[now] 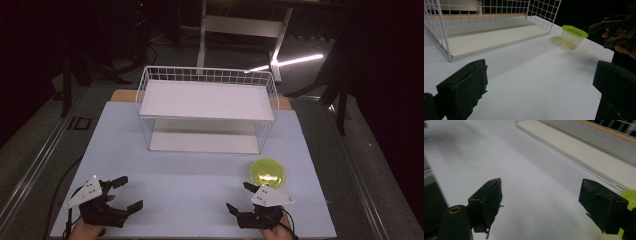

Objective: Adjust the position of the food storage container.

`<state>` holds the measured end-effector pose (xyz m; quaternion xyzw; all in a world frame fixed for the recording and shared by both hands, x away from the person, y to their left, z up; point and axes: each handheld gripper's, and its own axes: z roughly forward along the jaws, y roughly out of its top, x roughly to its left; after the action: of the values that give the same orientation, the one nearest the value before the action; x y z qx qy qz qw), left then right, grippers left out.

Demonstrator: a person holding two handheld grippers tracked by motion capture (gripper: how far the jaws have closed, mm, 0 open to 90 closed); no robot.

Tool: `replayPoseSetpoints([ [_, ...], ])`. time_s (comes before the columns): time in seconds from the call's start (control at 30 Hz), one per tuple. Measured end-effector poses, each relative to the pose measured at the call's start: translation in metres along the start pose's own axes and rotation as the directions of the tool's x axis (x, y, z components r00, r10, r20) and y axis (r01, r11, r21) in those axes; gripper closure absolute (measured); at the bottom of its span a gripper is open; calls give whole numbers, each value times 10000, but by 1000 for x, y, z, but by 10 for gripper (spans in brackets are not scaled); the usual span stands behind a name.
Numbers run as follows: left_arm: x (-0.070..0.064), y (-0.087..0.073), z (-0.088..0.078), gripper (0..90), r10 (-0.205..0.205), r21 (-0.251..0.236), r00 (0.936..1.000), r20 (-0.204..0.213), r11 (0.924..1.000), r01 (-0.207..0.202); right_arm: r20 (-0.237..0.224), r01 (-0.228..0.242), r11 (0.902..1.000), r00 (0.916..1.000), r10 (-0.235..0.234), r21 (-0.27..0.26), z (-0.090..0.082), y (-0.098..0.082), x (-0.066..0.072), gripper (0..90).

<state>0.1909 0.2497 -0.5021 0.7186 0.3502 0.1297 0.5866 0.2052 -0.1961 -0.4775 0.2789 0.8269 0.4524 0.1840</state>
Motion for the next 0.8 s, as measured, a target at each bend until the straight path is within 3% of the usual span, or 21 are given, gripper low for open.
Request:
replayPoseSetpoints([
  [0.23, 0, 1, -2, 4, -17, -118, 10000, -29, 9999, 17, -274, 217, 9995, 9994, -223, -207, -5, 10, 8, 186],
  [0.33, 0, 1, -3, 4, 1, -115, 10000, -53, 9999, -1, -812, 280, 9986, 9962, -315, -440, -6, 14, 10, 185],
  [0.43, -1, 1, -3, 4, 36, -118, 10000, -38, 9999, -36, -465, 652, 9967, 9966, -674, -480, -9, 18, 12, 184],
  [0.8, -2, 2, -4, 4, 9, -176, 10000, -22, 9998, -9, -502, 169, 9937, 9985, -226, -1111, -18, 36, 4, 143],
])
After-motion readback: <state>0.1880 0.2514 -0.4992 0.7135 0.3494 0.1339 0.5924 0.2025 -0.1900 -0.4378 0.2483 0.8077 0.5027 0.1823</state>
